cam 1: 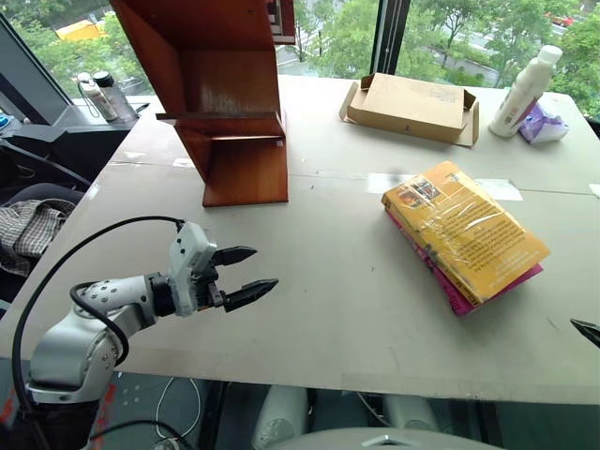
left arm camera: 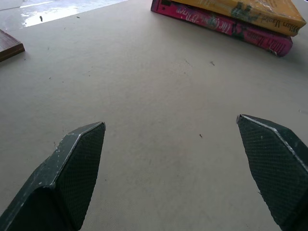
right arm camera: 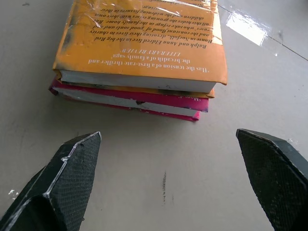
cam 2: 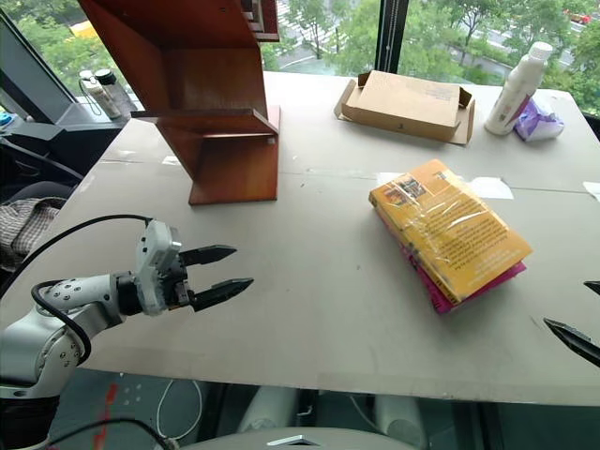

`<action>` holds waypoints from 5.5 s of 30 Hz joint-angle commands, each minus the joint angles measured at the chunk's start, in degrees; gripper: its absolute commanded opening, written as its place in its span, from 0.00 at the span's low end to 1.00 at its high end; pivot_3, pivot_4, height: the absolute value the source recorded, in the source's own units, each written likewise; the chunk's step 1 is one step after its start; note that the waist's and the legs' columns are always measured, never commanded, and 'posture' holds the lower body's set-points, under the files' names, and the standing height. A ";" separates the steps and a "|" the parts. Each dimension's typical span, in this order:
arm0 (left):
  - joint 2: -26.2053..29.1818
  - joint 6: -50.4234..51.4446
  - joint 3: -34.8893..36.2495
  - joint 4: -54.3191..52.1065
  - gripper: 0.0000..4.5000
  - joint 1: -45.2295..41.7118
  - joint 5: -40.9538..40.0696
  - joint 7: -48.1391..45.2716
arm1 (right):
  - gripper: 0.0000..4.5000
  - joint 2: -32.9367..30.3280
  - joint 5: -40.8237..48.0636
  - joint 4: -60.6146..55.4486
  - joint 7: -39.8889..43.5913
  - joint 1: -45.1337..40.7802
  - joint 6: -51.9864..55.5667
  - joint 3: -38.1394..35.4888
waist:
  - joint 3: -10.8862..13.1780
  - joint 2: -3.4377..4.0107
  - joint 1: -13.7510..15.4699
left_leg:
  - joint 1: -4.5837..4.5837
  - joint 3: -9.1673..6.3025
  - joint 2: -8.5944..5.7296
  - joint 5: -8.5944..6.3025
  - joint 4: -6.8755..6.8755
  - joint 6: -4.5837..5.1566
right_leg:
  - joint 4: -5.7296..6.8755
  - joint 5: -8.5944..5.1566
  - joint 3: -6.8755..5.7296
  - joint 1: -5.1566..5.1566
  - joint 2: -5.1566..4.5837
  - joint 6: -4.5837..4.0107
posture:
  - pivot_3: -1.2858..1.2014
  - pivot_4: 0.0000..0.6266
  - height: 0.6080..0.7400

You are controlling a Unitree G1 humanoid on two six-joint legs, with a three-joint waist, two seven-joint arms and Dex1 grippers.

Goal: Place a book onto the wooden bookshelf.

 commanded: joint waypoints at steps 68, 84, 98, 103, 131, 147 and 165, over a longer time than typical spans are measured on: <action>0.60 -1.19 -0.65 -9.41 1.00 -4.13 -7.22 -1.51 | 0.01 -6.39 -23.25 25.82 -6.69 -74.31 27.46 63.44 | 0.15 0.15 -1.19 | 0.01 0.08 -0.08 0.02 0.28 0.06 | 0.35 0.08 -0.33 -0.03 0.39 -0.03 | 0.52 0.24 1.00; 0.59 -3.05 1.47 -7.76 1.00 -1.26 -6.02 -2.46 | 0.01 -1.39 -20.50 14.65 -7.60 -74.96 31.78 64.92 | 0.15 0.15 -1.45 | 0.01 0.09 -0.07 0.02 0.27 0.07 | 0.33 0.08 -0.33 -0.04 0.35 -0.03 | 0.52 0.24 1.00; -1.88 1.25 0.27 -6.09 1.00 -1.82 -7.17 3.59 | 0.01 -0.99 -17.43 9.06 -9.34 -64.64 15.38 50.17 | 0.15 0.15 -0.39 | -0.05 0.01 -0.09 0.02 0.24 0.07 | 0.26 0.08 -0.46 -0.01 0.26 -0.01 | 0.52 0.24 1.00; -1.80 11.21 -1.10 -1.33 1.00 -7.06 -10.75 7.00 | 0.39 -4.55 -6.42 -3.04 0.84 -45.00 11.94 25.36 | 0.14 0.17 1.00 | -0.10 -0.20 -0.11 0.01 0.27 0.08 | 0.24 0.17 -0.65 0.08 0.32 0.26 | 0.52 0.24 1.00; -24.78 52.83 -3.20 43.36 1.00 -43.49 -18.39 16.24 | 0.99 -6.78 17.32 -5.49 12.79 -25.48 9.42 6.26 | 0.14 0.00 0.02 | 0.08 -0.15 -0.13 0.03 0.53 0.06 | 0.73 0.14 -0.44 0.16 0.42 0.26 | 0.52 0.24 1.00; -25.18 49.30 -4.68 48.38 0.12 -44.84 -14.64 6.67 | 1.00 -4.24 16.73 -7.39 6.03 -25.12 7.55 10.84 | 0.13 0.00 -0.08 | 0.10 -0.14 -0.13 0.03 0.53 0.06 | 0.75 0.10 -0.44 0.14 0.37 0.17 | 0.52 0.24 1.00; -6.66 -6.08 -21.34 13.75 0.01 -63.94 16.92 -0.13 | 1.00 -0.40 12.87 8.45 2.83 -43.79 -0.25 24.27 | 0.21 -0.07 1.26 | -0.01 0.00 -0.23 0.04 0.48 0.04 | 0.47 0.04 -0.41 0.12 0.20 0.00 | 0.52 0.24 1.00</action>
